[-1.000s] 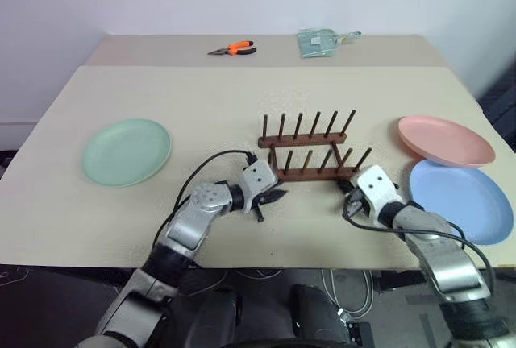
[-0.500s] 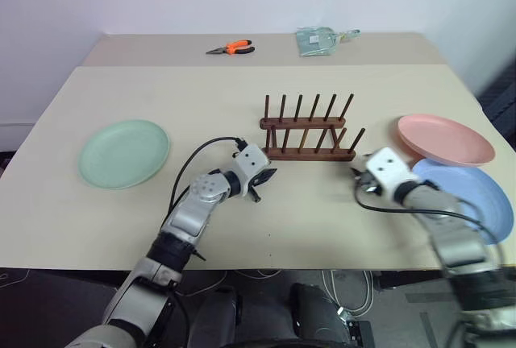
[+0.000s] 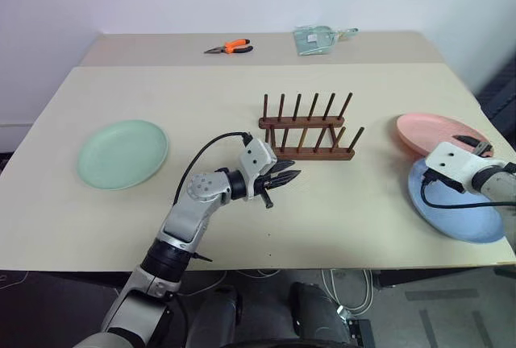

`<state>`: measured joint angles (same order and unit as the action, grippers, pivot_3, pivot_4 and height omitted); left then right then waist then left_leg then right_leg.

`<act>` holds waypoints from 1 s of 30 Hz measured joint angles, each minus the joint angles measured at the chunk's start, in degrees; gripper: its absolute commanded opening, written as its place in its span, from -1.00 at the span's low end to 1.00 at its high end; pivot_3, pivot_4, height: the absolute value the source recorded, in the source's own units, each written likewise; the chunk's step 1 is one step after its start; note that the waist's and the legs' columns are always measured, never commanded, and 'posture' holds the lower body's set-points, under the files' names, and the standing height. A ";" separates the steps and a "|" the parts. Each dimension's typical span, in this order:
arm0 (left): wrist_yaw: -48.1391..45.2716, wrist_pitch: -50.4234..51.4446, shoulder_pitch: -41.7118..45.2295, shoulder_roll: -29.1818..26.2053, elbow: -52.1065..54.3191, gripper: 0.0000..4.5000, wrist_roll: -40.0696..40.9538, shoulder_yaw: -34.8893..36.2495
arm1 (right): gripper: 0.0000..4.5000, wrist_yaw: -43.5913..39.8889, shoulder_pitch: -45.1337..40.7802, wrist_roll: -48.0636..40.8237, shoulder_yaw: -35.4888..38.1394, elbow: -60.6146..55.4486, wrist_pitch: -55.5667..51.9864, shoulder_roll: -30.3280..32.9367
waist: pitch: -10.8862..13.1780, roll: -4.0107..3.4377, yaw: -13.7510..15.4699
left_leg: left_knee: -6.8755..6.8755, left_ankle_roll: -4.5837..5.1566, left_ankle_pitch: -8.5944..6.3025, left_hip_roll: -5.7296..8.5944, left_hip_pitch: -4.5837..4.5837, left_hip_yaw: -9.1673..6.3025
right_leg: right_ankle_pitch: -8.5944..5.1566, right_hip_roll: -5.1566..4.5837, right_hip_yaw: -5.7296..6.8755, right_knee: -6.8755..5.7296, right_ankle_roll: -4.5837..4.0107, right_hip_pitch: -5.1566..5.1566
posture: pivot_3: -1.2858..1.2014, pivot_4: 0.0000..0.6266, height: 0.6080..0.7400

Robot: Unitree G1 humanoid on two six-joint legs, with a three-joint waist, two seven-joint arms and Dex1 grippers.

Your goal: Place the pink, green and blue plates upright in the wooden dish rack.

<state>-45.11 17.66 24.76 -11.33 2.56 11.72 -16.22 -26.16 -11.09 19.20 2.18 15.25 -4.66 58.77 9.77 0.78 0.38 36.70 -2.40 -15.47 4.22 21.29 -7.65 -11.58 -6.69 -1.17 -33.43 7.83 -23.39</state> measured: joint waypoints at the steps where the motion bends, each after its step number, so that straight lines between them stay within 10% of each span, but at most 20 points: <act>1: -0.22 0.55 -0.01 -0.10 1.02 -0.53 0.44 0.00 | -0.15 0.06 -0.63 0.38 -0.54 1.38 0.77 0.00 | 0.00 0.00 -0.01 | 0.00 0.00 0.00 0.00 0.00 0.00 | 0.01 0.00 0.00 0.00 -0.01 0.00 | 0.03 -0.52 1.00; 5: -0.46 1.39 -0.41 -1.84 2.82 -0.53 1.37 0.24 | -0.98 0.62 -1.67 0.94 -1.38 4.11 3.25 -0.02 | 0.00 -0.01 0.00 | 0.01 0.00 0.00 0.01 0.00 0.00 | 0.02 0.00 -0.01 0.00 -0.01 0.00 | 0.03 -0.52 1.00; 13: -0.23 1.74 -2.42 -4.50 3.26 -0.53 1.43 0.76 | -0.98 -0.37 -1.10 -3.62 3.53 -6.19 5.00 -0.01 | 0.09 -0.18 -0.01 | 0.03 0.02 -0.01 0.00 0.01 0.01 | 0.01 0.00 -0.06 -0.01 0.04 -0.01 | 0.03 -0.52 1.00; 21: -0.89 1.73 -2.99 -6.47 3.68 -0.53 2.11 2.34 | -0.98 -0.08 -13.50 -60.61 19.92 -36.36 -28.85 -22.87 | 0.15 -0.06 -0.33 | 0.08 0.05 -0.03 -0.07 0.08 -0.31 | 0.14 0.10 0.08 0.05 -0.16 0.05 | 0.03 -0.52 1.00; 30: -0.50 1.83 -4.03 -6.62 4.40 -0.53 2.56 2.47 | -0.98 7.25 -11.57 -71.30 19.30 -38.69 -38.96 -25.13 | 0.15 -0.10 0.26 | 0.18 0.14 -0.08 0.00 0.12 -0.18 | 0.09 0.02 0.09 0.05 -0.23 0.00 | 0.03 -0.52 1.00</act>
<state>-45.61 19.48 20.73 -17.94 6.96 14.28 -13.75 -18.91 -22.66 -52.09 21.47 -23.44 -43.63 33.64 9.93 0.68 0.64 36.87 -2.26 -15.56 4.22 21.41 -7.83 -11.49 -6.67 -1.08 -33.39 7.60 -23.39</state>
